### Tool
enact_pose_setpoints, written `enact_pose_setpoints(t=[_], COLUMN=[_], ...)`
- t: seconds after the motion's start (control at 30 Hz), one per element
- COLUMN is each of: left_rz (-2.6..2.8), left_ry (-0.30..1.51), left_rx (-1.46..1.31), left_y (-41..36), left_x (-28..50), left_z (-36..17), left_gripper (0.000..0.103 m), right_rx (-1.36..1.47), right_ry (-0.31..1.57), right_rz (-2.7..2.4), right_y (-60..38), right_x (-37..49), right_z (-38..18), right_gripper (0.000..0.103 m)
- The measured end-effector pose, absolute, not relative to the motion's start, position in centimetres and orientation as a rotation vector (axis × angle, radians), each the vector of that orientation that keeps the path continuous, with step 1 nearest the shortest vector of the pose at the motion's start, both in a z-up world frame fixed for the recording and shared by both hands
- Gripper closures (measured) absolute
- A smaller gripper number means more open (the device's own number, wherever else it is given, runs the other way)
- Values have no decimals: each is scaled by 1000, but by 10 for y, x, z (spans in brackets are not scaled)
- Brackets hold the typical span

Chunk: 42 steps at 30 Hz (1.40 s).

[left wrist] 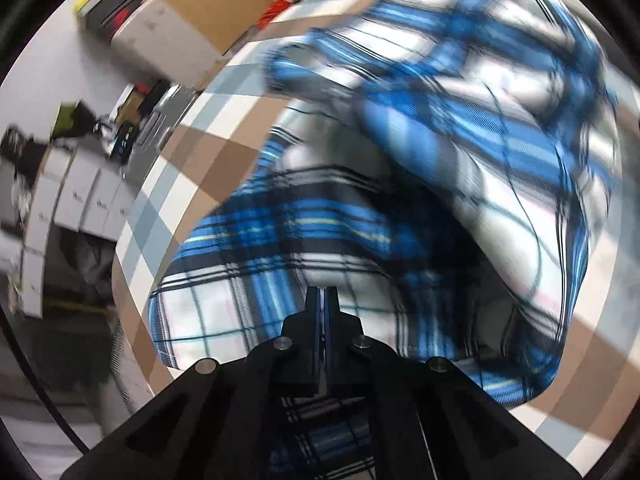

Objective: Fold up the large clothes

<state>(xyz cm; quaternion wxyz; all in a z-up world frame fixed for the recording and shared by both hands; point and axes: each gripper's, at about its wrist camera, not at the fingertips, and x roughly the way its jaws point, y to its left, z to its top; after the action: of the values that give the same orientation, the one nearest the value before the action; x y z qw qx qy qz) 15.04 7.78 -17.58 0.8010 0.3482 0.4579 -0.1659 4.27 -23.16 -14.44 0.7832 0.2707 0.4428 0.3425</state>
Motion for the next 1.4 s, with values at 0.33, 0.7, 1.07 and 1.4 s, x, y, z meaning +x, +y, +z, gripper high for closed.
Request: enact_pose_setpoints(t=[0.33, 0.7, 1.07, 1.4], left_rz=[-210, -508, -373, -360], left_ry=[993, 1177, 1046, 831], left_rx=[186, -292, -579, -875], left_y=[164, 148, 167, 185], left_x=[172, 109, 114, 128], left_z=[-137, -176, -194, -154], left_gripper=[103, 41, 103, 103], right_rx=[596, 618, 623, 617], right_ry=[961, 941, 922, 940], right_rz=[750, 768, 764, 774], right_y=[-233, -229, -231, -228], right_x=[41, 37, 34, 35], right_z=[-145, -137, -134, -139], right_gripper=[0, 0, 0, 0])
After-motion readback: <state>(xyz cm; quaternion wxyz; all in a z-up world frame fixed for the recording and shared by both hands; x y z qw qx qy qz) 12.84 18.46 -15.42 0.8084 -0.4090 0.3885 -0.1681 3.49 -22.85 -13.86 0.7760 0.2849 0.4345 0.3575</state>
